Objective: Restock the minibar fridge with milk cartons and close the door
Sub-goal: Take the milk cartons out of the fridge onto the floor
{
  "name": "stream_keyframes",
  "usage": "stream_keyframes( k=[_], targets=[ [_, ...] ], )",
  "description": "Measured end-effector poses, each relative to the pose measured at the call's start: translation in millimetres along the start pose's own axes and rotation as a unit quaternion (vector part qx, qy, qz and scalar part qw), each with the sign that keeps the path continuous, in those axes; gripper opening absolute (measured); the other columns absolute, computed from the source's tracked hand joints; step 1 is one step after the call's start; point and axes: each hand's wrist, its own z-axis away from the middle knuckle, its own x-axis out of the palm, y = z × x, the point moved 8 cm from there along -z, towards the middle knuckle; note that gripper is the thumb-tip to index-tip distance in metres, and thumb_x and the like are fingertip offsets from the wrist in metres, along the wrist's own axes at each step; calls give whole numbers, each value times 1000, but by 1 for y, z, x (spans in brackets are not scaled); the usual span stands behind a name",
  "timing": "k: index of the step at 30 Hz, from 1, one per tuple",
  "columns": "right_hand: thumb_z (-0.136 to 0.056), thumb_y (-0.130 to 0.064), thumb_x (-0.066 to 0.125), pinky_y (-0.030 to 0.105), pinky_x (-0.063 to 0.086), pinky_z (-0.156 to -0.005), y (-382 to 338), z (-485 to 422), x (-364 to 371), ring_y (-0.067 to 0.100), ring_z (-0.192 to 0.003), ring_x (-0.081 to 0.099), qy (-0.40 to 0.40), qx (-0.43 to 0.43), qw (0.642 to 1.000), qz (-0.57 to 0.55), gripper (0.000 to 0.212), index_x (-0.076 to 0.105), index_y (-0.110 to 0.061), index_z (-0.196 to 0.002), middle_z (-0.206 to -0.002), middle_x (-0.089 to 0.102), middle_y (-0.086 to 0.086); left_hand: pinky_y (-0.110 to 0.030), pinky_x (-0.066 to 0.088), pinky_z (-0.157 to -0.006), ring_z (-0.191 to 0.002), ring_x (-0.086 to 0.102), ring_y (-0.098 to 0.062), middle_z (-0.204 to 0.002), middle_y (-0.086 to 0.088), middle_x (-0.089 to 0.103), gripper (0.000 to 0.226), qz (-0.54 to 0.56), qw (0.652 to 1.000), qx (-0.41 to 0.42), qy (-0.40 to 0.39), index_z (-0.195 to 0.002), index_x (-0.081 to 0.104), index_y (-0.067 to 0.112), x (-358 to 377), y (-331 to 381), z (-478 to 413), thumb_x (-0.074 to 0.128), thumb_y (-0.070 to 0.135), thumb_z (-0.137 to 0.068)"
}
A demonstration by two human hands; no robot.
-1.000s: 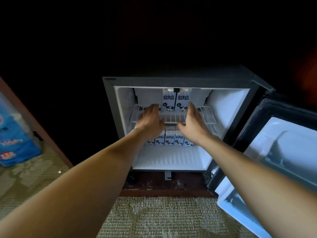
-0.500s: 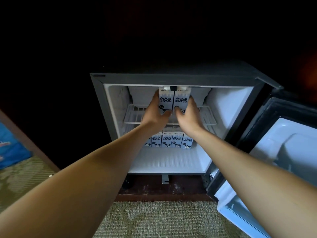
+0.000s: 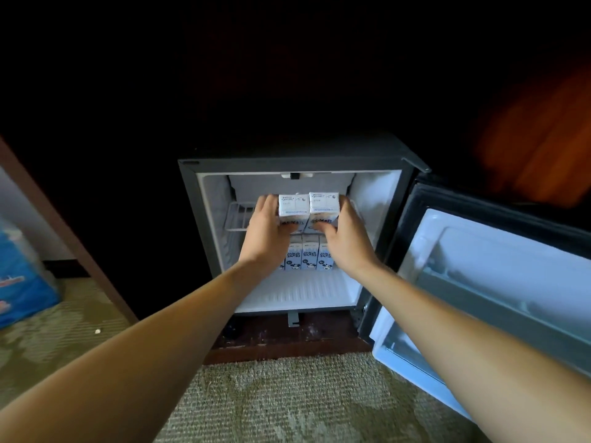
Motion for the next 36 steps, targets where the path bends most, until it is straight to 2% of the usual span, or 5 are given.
stream_keyframes(
  k=[3,10,20,27,36],
  targets=[
    [-97,-10,61,22,48,-101,-12,22,-18,7,-119,57,-33,4,999,-5,41,43,-16,-133,-132,60,-3,-20,42,-89,-101,52,-4,-108,12,52,36,0,1000,7,-23,-114,54,24,-5,23,21,69,4,-88],
    [-98,-19,62,30,48,-96,-34,97,-88,9,-116,56,-65,32,997,32,40,43,-19,-134,-130,58,-8,-39,56,-90,-106,60,-15,-117,6,57,51,-12,992,14,-124,-119,44,27,2,93,80,73,5,-83],
    [-96,-15,65,12,46,-84,-10,254,-237,-5,-103,58,15,138,989,55,52,39,-29,-139,-120,61,-13,-25,50,-74,-92,62,-15,-102,3,64,37,-21,943,148,-299,-117,53,22,90,220,187,70,9,-86],
    [-98,-18,62,21,47,-92,23,351,-309,0,-105,59,59,217,972,62,49,41,-32,-140,-120,61,-17,-42,51,-73,-83,58,-25,-96,-5,62,32,-65,897,185,-397,-109,47,14,175,271,259,69,15,-86],
    [-98,-16,62,26,51,-95,76,452,-320,9,-120,57,30,278,958,58,53,37,-38,-140,-137,59,-4,-27,43,-60,-83,58,-23,-102,-6,60,36,-151,807,235,-520,-106,42,17,257,272,360,72,19,-86]
  ],
)
